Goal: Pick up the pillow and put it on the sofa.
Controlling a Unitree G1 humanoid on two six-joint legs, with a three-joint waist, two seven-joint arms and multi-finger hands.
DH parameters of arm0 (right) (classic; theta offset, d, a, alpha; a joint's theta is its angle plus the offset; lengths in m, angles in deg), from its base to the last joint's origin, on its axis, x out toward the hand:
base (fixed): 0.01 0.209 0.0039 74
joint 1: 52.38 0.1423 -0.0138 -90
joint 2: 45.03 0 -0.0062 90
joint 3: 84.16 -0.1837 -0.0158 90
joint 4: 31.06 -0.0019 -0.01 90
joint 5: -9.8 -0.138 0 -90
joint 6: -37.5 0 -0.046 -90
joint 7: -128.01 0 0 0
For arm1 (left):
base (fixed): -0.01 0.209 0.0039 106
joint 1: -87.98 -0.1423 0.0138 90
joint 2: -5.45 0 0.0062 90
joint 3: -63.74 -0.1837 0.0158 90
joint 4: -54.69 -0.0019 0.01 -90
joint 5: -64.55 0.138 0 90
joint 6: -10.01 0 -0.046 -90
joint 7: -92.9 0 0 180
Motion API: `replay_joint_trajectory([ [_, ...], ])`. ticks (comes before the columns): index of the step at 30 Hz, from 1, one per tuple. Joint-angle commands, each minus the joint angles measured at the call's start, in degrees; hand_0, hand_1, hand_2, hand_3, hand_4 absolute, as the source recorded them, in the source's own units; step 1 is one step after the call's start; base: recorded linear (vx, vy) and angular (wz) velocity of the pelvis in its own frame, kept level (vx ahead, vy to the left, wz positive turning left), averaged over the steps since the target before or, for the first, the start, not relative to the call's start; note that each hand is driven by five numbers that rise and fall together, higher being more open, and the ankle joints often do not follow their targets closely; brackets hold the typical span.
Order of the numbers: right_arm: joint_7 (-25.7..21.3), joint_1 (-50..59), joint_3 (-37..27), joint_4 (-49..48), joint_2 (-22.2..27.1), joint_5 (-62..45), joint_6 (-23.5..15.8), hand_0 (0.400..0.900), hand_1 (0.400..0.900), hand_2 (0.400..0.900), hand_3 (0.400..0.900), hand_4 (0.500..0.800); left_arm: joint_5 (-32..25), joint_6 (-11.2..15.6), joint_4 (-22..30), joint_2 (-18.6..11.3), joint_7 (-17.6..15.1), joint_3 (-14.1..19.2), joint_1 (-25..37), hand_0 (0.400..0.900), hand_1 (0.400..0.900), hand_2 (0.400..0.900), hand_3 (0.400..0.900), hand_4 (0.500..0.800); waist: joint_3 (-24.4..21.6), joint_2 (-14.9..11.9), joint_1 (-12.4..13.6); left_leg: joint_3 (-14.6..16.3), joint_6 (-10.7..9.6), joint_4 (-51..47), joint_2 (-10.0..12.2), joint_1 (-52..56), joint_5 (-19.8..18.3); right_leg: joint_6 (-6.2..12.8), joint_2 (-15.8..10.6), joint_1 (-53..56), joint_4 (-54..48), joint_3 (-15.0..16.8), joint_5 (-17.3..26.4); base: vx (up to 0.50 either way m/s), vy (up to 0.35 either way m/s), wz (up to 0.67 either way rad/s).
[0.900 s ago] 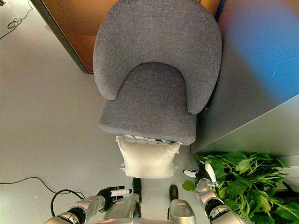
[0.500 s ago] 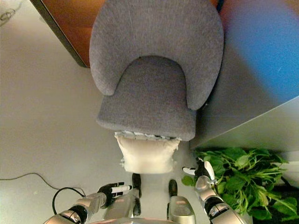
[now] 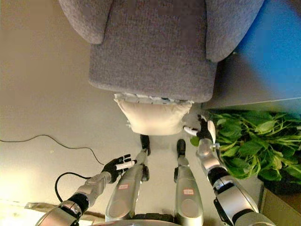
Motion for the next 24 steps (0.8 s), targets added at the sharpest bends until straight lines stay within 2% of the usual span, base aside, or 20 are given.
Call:
replay_joint_trajectory([
  [1, -4.54, 2.62, -1.94, -4.66, 5.44, -1.17, -2.81, 0.900, 0.900, 0.900, 0.900, 0.800, -3.35, 2.17, 2.59, 0.74, -0.33, -2.47, -3.17, 0.900, 0.900, 0.900, 0.900, 0.800, 0.74, 0.83, 0.70, -1.52, -2.32, 0.63, -3.72, -4.52, -4.45, -0.30, 0.70, -8.89, -2.11, -1.75, 6.14, -0.03, -0.014, 0.10],
  [5, -6.65, 6.43, -2.41, -4.14, 7.73, -0.69, -2.90, 0.900, 0.900, 0.900, 0.900, 0.800, -4.99, 3.74, 4.47, 1.16, -0.24, -3.82, -3.99, 0.900, 0.900, 0.900, 0.900, 0.800, 0.74, 1.81, 1.25, -2.07, -2.63, 1.13, -3.79, -9.53, -3.38, -0.21, 0.59, -13.85, -1.30, -1.70, 7.10, -0.01, -0.010, 0.10],
  [10, -8.37, 12.18, -3.01, -2.79, 11.00, -0.37, -0.93, 0.900, 0.900, 0.900, 0.900, 0.800, -6.18, 5.35, 5.95, 1.85, -0.15, -5.79, -5.23, 0.900, 0.900, 0.900, 0.900, 0.800, 0.74, 3.49, 2.11, -2.53, -3.02, 1.83, -3.90, -14.27, -2.70, -0.05, 0.19, -18.77, -0.15, -1.55, 7.59, 0.03, 0.014, 0.10],
  [15, -6.53, 17.19, -2.36, -0.16, 12.06, -0.92, -1.41, 0.900, 0.900, 0.900, 0.900, 0.800, -7.46, 7.80, 6.84, 2.44, 0.18, -7.12, -5.30, 0.900, 0.900, 0.900, 0.900, 0.800, 0.74, 5.26, 3.04, -3.21, -3.22, 3.09, -4.25, -18.21, -2.30, -0.13, -0.06, -22.87, 1.56, -1.51, 7.37, 0.03, 0.008, 0.10],
  [20, -1.93, 21.78, -0.66, -0.57, 11.77, -3.69, -2.33, 0.900, 0.900, 0.900, 0.900, 0.800, -7.40, 8.42, 9.16, 3.04, -0.08, -7.89, -5.45, 0.900, 0.900, 0.900, 0.900, 0.800, 0.74, 7.40, 3.86, -3.23, -3.58, 3.74, -4.25, -19.96, -2.17, -0.15, -0.67, -25.33, 2.69, -1.43, 6.76, 0.04, 0.036, 0.11],
  [24, 1.04, 22.38, 0.77, -3.58, 10.00, -5.46, -2.92, 0.900, 0.900, 0.900, 0.900, 0.800, -6.98, 8.74, 9.50, 3.08, -0.21, -7.61, -5.88, 0.900, 0.900, 0.900, 0.900, 0.800, 0.74, 7.64, 4.07, -3.29, -3.75, 3.93, -4.14, -20.50, -2.19, -0.38, -0.58, -26.13, 3.30, -1.55, 6.33, 0.03, 0.023, 0.02],
])
